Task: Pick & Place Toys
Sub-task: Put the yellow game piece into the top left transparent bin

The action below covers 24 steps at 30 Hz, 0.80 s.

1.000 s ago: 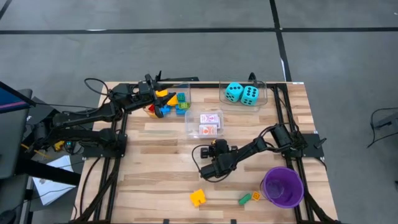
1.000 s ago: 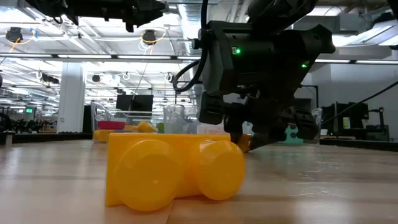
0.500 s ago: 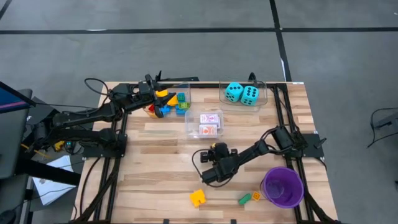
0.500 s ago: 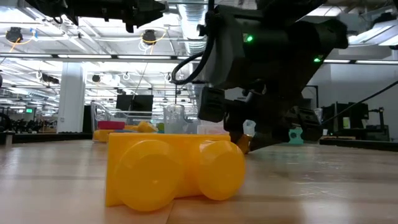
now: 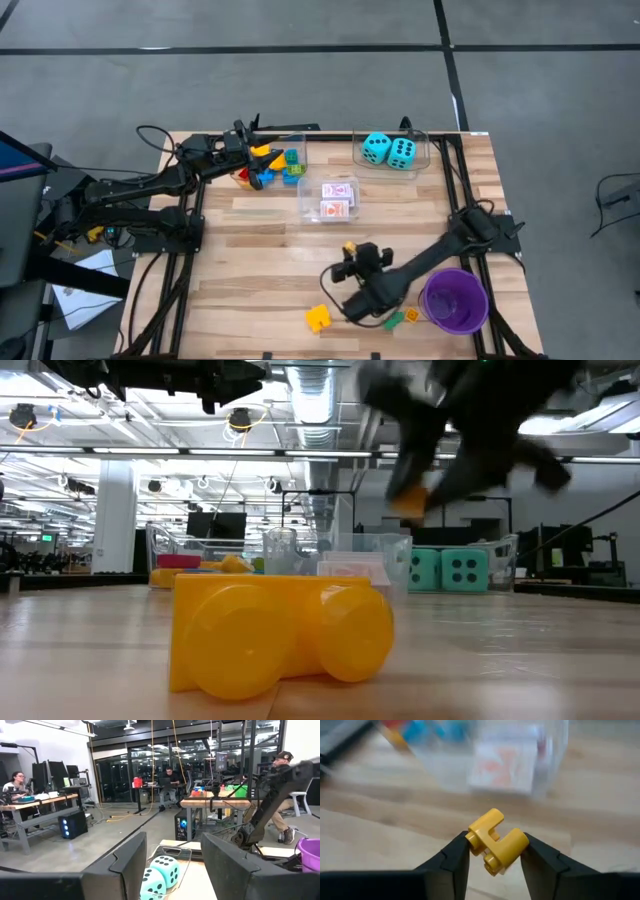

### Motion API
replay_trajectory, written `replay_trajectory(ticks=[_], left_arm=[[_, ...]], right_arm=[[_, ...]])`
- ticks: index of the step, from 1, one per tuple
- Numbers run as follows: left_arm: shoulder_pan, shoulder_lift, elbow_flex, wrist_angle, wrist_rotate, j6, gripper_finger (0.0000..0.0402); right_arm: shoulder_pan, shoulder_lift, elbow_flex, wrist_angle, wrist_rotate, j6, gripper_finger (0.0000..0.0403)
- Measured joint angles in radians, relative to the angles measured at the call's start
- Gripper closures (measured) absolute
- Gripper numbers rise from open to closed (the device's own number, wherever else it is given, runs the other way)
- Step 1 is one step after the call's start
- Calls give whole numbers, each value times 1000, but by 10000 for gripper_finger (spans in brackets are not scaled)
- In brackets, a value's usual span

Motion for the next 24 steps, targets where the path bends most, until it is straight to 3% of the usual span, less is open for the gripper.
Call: replay_trajectory(ticks=[5,9,12,20,24], left_arm=[[-2,0,0,-45,93,117,220],[-39,0,0,-149,239,290,220],[-94,0,0,-234,283,426,220],[-348,11,-11,-354,269,712,220],[-517,51,-11,-297,69,761,220]], right_arm=[[59,-133,2,-76,132,-57,266],[91,-221,2,-104,166,-169,266],[113,-270,2,-116,175,-246,266],[168,-361,2,-101,198,-452,266],[176,-389,2,-91,226,-523,266]])
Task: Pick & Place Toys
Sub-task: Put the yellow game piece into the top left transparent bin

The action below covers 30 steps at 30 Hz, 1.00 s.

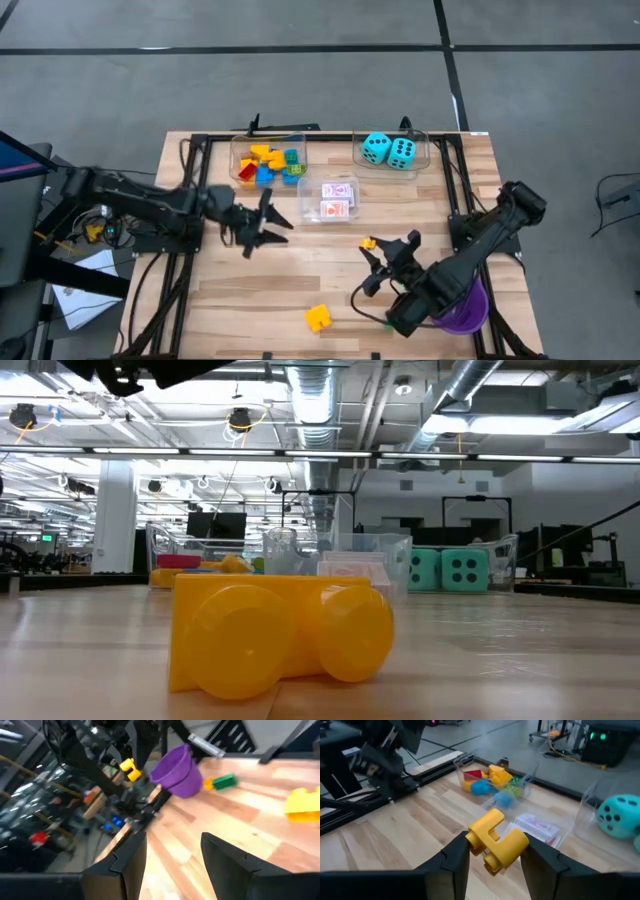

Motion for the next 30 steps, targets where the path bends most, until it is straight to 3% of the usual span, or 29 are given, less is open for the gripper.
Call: replay_trajectory(ticks=[7,12,19,24,30], left_arm=[[-268,144,0,259,-431,184,220],[-397,255,0,427,-680,348,211],[-444,394,0,665,-792,497,162],[-446,501,15,783,-852,618,129],[-482,622,81,942,-959,814,115]], right_arm=[[-28,-20,-1,82,9,-205,266],[-69,-31,0,153,2,-361,266],[-139,-30,-17,441,-92,-699,266],[-175,-29,-37,712,-235,-976,266],[-190,-14,-38,858,-408,-1148,263]])
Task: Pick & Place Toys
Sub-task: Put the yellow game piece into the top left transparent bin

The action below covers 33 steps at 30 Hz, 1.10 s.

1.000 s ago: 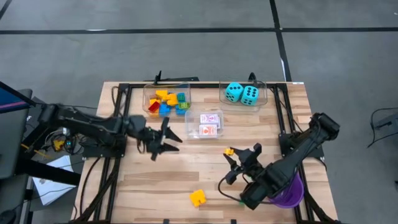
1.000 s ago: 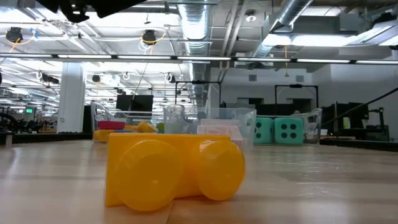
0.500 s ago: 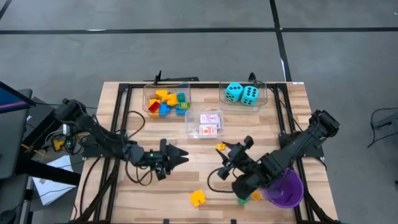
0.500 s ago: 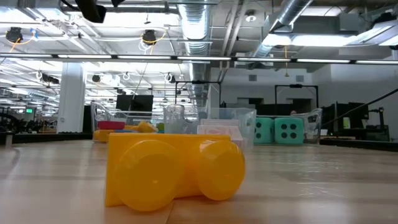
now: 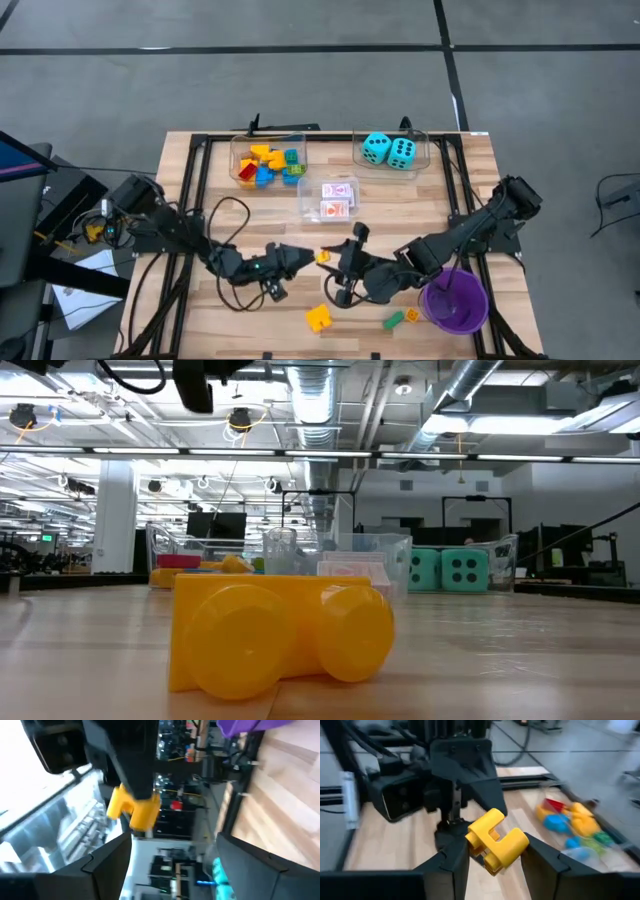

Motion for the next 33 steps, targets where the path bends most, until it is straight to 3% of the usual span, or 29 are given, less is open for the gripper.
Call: replay_trajectory(ticks=[6,18,24,33], left_arm=[[-54,51,29,96,-34,158,119],[-69,50,58,37,-24,156,120],[-76,50,58,30,35,154,120],[-75,50,57,16,21,144,121]], right_arm=[[-4,1,1,1,-68,-15,264],[-19,2,1,21,-285,-32,263],[-58,47,1,41,-329,-32,263],[-102,68,2,76,-358,-32,263]])
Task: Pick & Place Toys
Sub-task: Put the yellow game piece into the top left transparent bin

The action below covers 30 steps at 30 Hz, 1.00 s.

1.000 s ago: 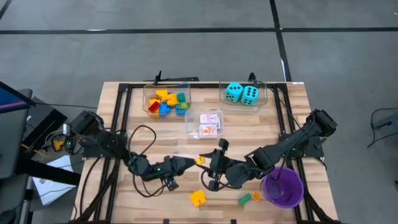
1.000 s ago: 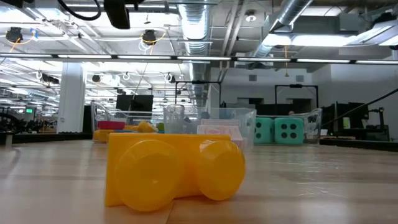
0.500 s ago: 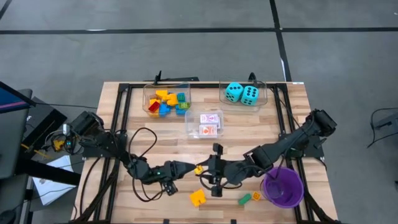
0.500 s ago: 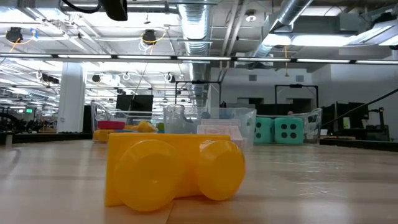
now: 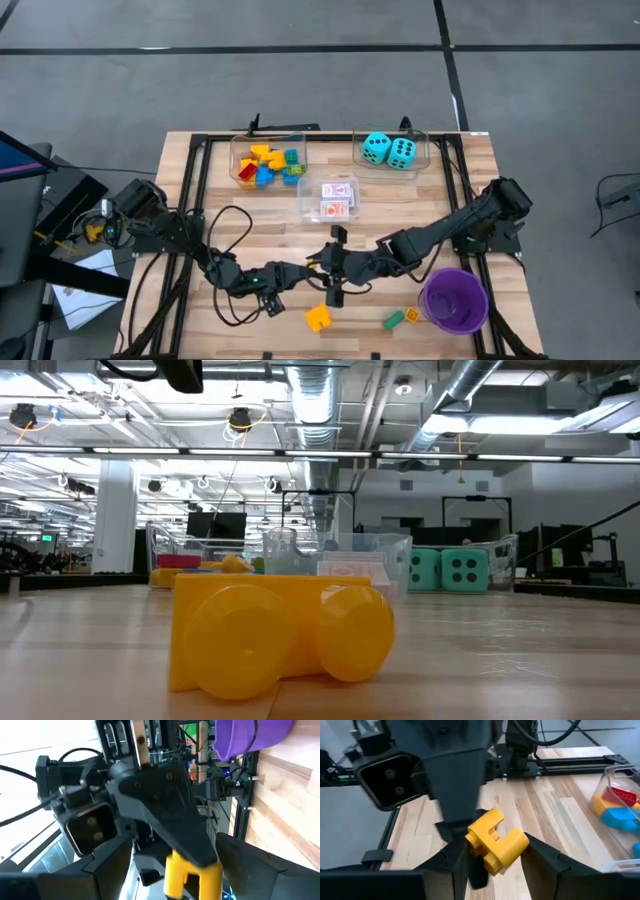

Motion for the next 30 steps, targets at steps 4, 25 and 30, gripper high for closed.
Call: replay_trajectory(ticks=[4,25,30], left_arm=[[0,0,0,0,7,-3,138],[4,0,0,4,-38,-34,273],[4,0,0,8,-32,-21,290]], right_arm=[[-1,0,0,1,2,-7,263],[2,-3,0,6,13,-15,255],[7,-3,0,7,8,-26,221]])
